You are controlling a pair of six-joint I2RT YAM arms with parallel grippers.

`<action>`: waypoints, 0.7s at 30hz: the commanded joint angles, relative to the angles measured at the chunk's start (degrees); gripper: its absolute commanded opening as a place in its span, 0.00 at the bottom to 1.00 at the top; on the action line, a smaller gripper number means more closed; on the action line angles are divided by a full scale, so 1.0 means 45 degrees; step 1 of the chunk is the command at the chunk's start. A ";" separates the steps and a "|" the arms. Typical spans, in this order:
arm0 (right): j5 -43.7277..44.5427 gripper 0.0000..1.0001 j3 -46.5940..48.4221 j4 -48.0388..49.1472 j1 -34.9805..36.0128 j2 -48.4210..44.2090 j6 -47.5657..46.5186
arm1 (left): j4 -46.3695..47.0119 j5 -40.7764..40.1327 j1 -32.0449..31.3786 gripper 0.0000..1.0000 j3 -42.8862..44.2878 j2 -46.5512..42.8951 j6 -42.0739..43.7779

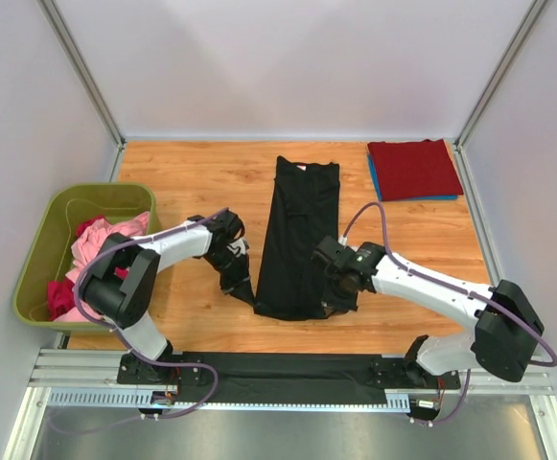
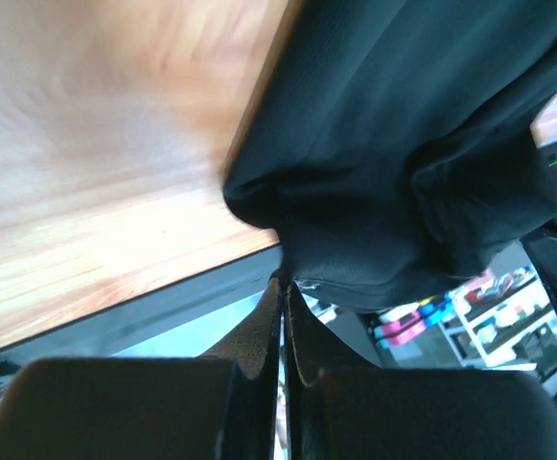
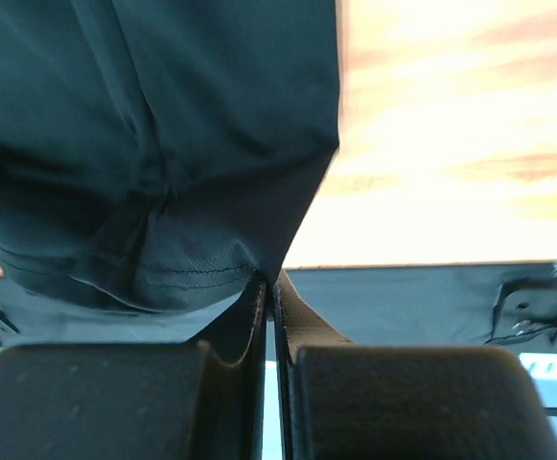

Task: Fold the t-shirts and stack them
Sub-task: Fold the tshirt

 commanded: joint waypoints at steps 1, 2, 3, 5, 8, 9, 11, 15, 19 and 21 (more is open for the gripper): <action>0.0200 0.00 0.0863 -0.0479 -0.1046 0.0379 -0.1809 | -0.1084 -0.0463 0.0484 0.00 0.1447 0.0430 0.0297; 0.0180 0.00 0.1173 -0.0517 -0.1319 0.0497 -0.2391 | -0.1221 -0.0560 0.0659 0.00 0.2030 0.0702 0.0317; 0.0122 0.00 0.1331 -0.0518 -0.1843 0.0653 -0.2649 | -0.1416 -0.0581 0.0757 0.00 0.2326 0.0859 0.0336; 0.0043 0.00 0.1934 -0.0595 -0.2335 0.1140 -0.3273 | -0.1534 -0.0561 0.1069 0.00 0.2873 0.1191 0.0317; 0.0024 0.00 0.2717 -0.0829 -0.3194 0.1958 -0.4348 | -0.1710 -0.0445 0.1421 0.00 0.4083 0.1933 0.0239; 0.0024 0.00 0.3242 -0.0869 -0.3564 0.2156 -0.4873 | -0.1807 -0.0425 0.1500 0.00 0.4705 0.2283 0.0200; -0.0112 0.00 0.3733 -0.0967 -0.3956 0.2857 -0.5305 | -0.1944 -0.0405 0.1636 0.00 0.5759 0.2966 0.0122; -0.0581 0.00 0.4983 -0.1084 -0.5010 0.3992 -0.6263 | -0.2510 -0.0308 0.1890 0.00 0.7423 0.4315 0.0063; -0.0718 0.00 0.6678 -0.1318 -0.5773 0.5046 -0.7239 | -0.2765 -0.0307 0.2164 0.00 0.8869 0.5254 -0.0054; -0.0757 0.00 0.7247 -0.1513 -0.6242 0.5650 -0.7533 | -0.2978 -0.0346 0.2320 0.00 0.9709 0.5781 -0.0093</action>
